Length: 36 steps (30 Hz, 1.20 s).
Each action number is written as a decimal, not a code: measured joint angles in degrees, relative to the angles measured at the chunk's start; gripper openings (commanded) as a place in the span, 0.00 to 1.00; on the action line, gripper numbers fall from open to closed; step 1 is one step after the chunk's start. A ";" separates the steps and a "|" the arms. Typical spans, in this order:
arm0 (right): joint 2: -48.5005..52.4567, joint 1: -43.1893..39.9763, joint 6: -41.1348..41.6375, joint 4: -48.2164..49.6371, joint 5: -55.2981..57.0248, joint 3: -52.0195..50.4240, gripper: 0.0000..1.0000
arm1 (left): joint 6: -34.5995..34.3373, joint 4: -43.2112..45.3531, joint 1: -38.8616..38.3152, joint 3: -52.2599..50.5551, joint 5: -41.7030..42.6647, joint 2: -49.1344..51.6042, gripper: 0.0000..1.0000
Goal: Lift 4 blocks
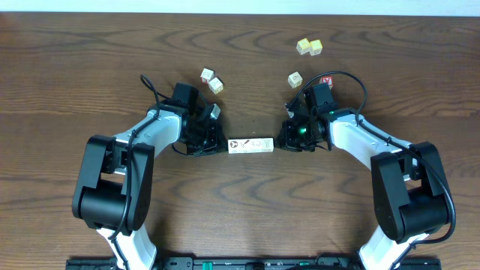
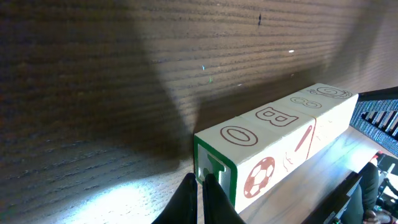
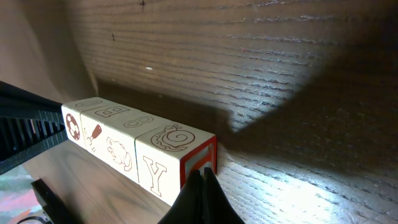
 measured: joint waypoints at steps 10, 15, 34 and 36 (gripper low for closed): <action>0.00 0.00 0.31 0.02 0.00 0.00 0.01 | 0.00 -0.07 0.00 0.00 0.00 0.00 0.07; 0.00 0.74 0.31 0.07 0.46 -0.02 0.01 | 0.00 -0.11 0.04 -0.02 -0.42 0.00 0.07; -0.09 2.89 0.79 1.66 2.73 -0.04 0.01 | 0.02 -0.33 0.74 -0.17 -2.01 -0.46 0.07; -0.17 2.91 0.79 1.66 2.73 -0.04 0.01 | 0.02 -0.33 0.74 -0.17 -2.08 -0.48 0.07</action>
